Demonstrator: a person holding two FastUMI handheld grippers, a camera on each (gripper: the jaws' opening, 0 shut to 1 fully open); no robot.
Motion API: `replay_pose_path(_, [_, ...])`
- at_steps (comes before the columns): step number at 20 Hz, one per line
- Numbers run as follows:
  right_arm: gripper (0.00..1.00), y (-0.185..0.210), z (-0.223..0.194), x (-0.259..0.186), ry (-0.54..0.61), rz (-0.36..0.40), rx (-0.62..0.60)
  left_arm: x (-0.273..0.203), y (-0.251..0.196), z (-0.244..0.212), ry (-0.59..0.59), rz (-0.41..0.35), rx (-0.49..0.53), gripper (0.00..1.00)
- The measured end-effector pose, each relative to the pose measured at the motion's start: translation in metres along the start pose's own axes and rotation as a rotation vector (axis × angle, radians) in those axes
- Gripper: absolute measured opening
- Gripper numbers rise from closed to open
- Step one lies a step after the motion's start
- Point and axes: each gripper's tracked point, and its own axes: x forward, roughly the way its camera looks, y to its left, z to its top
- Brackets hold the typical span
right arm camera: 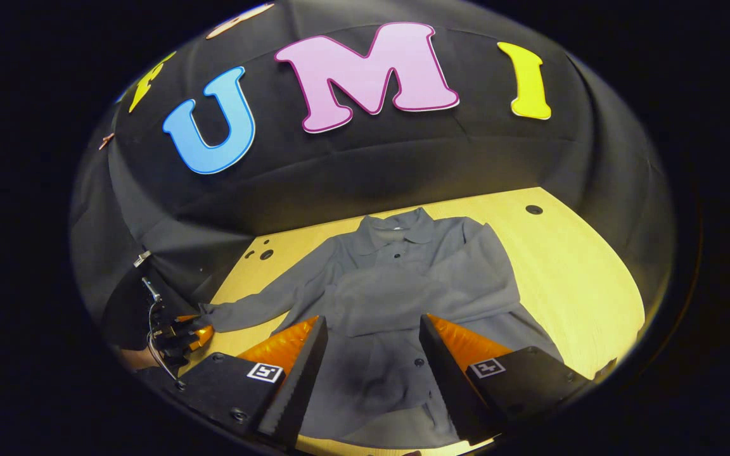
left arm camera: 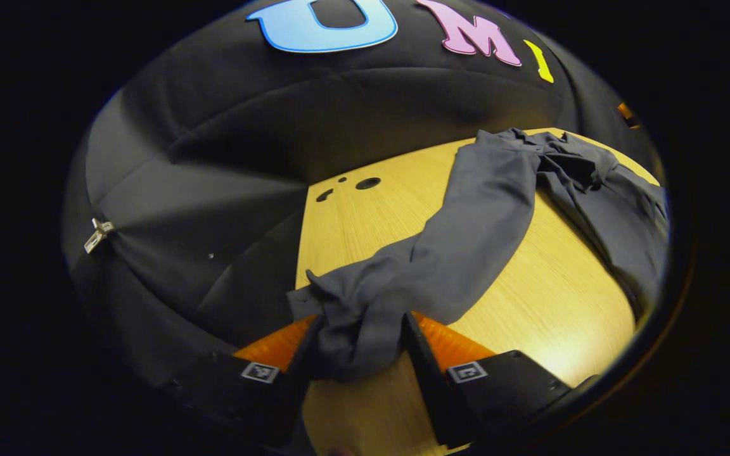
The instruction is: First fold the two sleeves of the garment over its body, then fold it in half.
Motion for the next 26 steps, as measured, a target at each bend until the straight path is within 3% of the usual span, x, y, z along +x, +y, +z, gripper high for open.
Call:
replay_pose_path(3, [0.91,-0.006,-0.004,-0.006,0.0,-0.004,0.019,0.001,-0.008,0.0,0.018,-0.009,-0.048,0.16])
replay_pose_path(5, [0.91,-0.01,-0.004,-0.012,-0.006,-0.006,0.025,-0.002,-0.008,0.002,0.048,0.002,-0.141,0.09])
replay_pose_path(8, [0.91,-0.022,0.001,-0.02,-0.026,-0.017,0.042,-0.019,-0.013,0.019,0.017,0.015,-0.243,0.07])
replay_pose_path(14, [0.9,-0.052,0.011,-0.031,-0.059,-0.041,0.067,-0.062,-0.032,0.067,-0.041,-0.004,-0.3,0.06])
replay_pose_path(21, [0.9,-0.083,0.016,-0.036,-0.097,-0.045,0.063,-0.113,-0.07,0.163,-0.135,-0.064,-0.415,0.06])
replay_pose_path(26, [0.91,-0.105,0.023,-0.039,-0.133,-0.032,0.086,-0.132,-0.105,0.214,-0.155,-0.087,-0.439,0.07])
